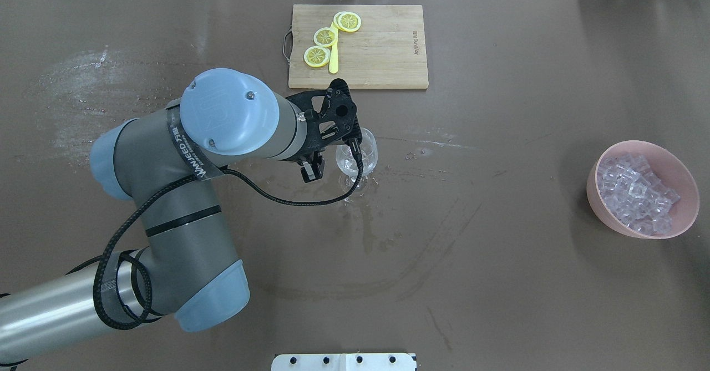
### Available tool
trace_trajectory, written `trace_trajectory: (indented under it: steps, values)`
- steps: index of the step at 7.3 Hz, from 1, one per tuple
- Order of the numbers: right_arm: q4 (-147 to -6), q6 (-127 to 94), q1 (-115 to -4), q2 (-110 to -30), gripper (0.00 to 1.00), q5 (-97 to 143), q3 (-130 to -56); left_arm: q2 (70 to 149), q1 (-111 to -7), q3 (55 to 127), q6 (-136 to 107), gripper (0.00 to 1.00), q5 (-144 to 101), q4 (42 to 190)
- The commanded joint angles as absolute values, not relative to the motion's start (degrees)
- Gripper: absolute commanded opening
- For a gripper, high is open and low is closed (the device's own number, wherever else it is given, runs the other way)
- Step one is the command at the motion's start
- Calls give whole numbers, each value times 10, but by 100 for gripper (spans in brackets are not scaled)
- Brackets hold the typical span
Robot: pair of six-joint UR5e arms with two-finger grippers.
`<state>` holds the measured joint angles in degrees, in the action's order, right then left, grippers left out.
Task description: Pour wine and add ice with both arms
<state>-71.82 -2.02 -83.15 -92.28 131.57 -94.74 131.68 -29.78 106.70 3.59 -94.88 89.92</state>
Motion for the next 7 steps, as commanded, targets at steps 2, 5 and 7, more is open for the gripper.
trace_trajectory:
  steps: [2, 5, 7]
  values:
    - [-718, -20, -831, -923, 100, 1316, -947, 1341, -297, 1068, 36, 0, -936, 851]
    - [-718, -25, -831, -923, 100, 1316, -947, 1357, -298, 1067, 61, 0, -912, 804]
    - [-718, -25, -831, -923, 100, 1316, -947, 1360, -298, 1066, 62, 0, -896, 796]
